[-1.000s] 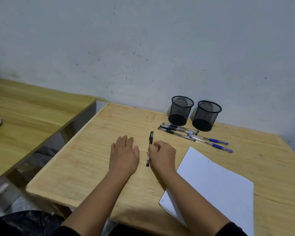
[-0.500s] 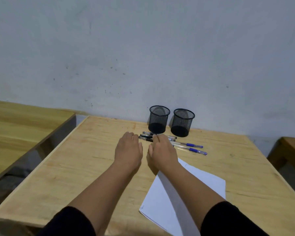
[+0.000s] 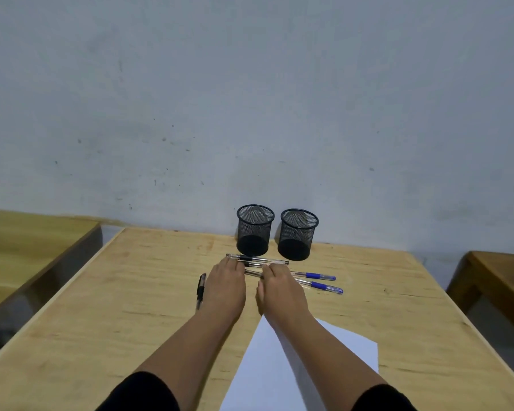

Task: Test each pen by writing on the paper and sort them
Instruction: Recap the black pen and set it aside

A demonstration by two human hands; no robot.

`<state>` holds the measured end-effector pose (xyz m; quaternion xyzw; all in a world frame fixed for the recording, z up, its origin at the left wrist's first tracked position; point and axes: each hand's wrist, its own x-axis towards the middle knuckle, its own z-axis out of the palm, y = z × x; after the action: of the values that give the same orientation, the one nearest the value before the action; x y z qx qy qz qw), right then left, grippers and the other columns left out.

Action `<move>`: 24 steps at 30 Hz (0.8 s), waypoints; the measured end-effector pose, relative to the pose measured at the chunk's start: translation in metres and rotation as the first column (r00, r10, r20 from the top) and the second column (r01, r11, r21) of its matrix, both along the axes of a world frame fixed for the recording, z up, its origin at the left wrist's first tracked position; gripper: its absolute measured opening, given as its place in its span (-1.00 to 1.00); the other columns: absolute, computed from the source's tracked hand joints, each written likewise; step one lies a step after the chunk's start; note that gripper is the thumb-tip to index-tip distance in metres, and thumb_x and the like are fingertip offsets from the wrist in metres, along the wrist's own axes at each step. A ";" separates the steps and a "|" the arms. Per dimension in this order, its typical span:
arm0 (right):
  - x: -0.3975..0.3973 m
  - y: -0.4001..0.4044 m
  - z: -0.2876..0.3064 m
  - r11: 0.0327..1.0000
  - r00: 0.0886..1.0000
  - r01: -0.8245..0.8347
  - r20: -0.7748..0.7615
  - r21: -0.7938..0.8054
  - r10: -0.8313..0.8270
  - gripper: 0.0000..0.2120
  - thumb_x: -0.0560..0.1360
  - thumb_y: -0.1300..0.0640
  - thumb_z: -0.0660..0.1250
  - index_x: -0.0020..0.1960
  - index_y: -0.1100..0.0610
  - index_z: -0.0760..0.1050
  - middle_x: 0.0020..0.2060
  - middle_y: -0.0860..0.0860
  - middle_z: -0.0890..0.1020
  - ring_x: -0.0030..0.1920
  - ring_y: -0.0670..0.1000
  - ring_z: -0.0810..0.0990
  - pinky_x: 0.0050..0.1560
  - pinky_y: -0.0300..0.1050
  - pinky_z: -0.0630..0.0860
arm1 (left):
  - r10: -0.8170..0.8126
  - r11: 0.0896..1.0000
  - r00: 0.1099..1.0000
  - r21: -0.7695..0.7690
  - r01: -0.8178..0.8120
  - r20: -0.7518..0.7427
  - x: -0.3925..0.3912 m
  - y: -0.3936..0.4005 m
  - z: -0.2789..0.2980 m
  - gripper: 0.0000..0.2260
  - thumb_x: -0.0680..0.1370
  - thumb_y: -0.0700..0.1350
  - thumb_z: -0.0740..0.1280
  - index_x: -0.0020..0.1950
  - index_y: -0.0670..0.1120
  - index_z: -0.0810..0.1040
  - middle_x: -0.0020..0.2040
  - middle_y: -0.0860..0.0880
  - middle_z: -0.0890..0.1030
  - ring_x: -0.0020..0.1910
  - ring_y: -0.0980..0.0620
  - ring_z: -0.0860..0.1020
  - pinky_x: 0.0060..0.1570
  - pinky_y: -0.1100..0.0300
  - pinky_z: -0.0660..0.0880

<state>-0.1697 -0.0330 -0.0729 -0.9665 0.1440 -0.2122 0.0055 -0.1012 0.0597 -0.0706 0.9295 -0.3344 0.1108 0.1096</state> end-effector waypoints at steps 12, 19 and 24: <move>0.024 -0.015 -0.017 0.998 0.993 0.018 -0.113 0.057 -0.011 -0.74 0.51 0.27 0.27 0.19 0.19 0.52 0.13 0.13 0.54 0.17 0.10 0.39 0.11 -0.08 0.38 | 0.008 0.998 0.999 -0.063 -0.011 -0.044 0.021 -0.002 -0.015 -0.79 0.54 -0.21 0.22 0.16 -0.07 0.46 0.14 -0.06 0.49 0.14 -0.02 0.43 -0.07 0.11 0.45; 0.012 -0.022 0.009 0.975 0.998 0.002 -0.055 0.221 0.011 -0.83 0.54 0.09 0.22 0.06 0.07 0.54 0.02 0.01 0.60 0.08 0.03 0.44 0.10 -0.05 0.34 | -0.063 0.963 0.997 -0.264 0.052 -0.034 0.018 0.006 -0.008 -0.87 0.54 -0.18 0.22 0.07 -0.09 0.49 0.07 -0.08 0.51 0.01 -0.08 0.45 -0.13 0.10 0.37; -0.024 -0.033 0.047 0.572 0.978 -0.091 0.182 0.816 -0.104 -0.94 0.38 0.13 0.47 -0.18 0.12 0.65 -0.35 -0.09 0.62 -0.32 -0.15 0.53 -0.29 -0.42 0.42 | -0.193 0.877 0.970 -0.470 0.103 -0.147 0.001 0.017 0.010 -0.88 0.58 -0.14 0.16 -0.03 0.03 0.47 -0.09 0.03 0.54 -0.10 0.02 0.46 -0.11 0.07 0.44</move>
<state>-0.1933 -0.0662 -0.0257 -0.8253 0.2279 -0.2217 0.4666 -0.0997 0.0767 -0.0608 0.8550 -0.3571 0.0890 0.3654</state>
